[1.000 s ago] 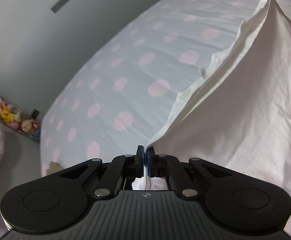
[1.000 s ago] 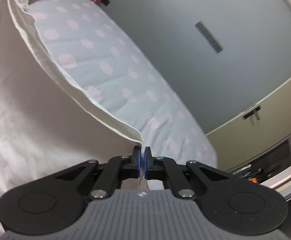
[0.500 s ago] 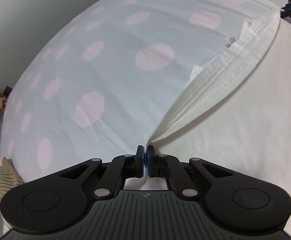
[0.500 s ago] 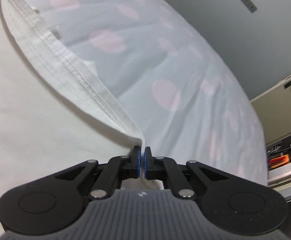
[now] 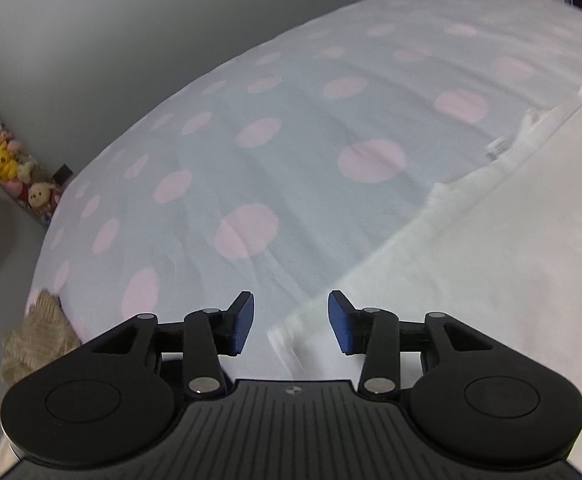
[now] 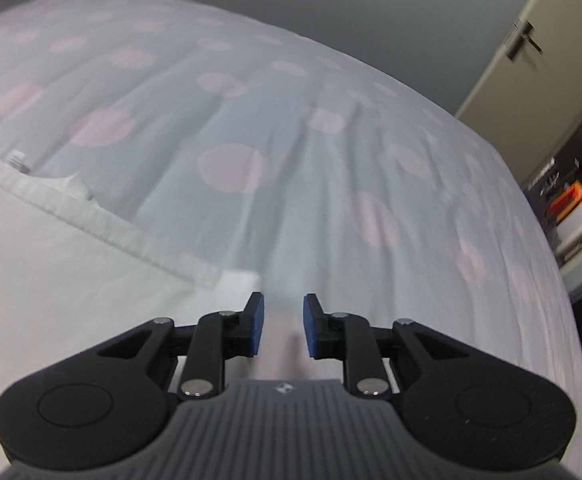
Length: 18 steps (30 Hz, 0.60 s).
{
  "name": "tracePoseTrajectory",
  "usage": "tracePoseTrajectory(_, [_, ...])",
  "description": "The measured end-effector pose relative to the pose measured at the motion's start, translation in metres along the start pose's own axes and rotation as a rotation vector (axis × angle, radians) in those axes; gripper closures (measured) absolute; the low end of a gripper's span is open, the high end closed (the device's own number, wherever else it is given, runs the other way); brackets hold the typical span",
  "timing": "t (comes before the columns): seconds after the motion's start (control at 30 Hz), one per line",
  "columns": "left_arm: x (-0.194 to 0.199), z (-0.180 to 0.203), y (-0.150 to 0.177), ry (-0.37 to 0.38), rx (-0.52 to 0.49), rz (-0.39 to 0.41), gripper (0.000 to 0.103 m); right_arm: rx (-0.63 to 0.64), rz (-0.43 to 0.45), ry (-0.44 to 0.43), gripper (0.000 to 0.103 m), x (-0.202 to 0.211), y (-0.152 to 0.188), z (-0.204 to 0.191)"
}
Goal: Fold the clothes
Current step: 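Lay the lifted sheet edge down and open both grippers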
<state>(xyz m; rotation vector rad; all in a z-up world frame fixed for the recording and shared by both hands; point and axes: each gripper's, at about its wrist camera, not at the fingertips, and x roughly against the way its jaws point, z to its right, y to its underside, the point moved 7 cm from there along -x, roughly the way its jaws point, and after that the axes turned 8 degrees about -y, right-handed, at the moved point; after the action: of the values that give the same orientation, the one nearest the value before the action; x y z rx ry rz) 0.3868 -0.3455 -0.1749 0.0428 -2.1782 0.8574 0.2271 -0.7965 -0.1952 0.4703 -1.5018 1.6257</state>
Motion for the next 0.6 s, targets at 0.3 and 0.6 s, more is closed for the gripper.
tracePoseTrajectory(0.3, [0.082,0.030,0.061,0.041,-0.041,0.013,0.064,-0.069,0.017,-0.105,0.071,0.078,0.076,-0.023])
tracePoseTrajectory(0.6, [0.143,0.096,0.140,0.026,-0.210,0.024,0.059,-0.103,0.036,-0.181,0.065,0.147,0.157,-0.071])
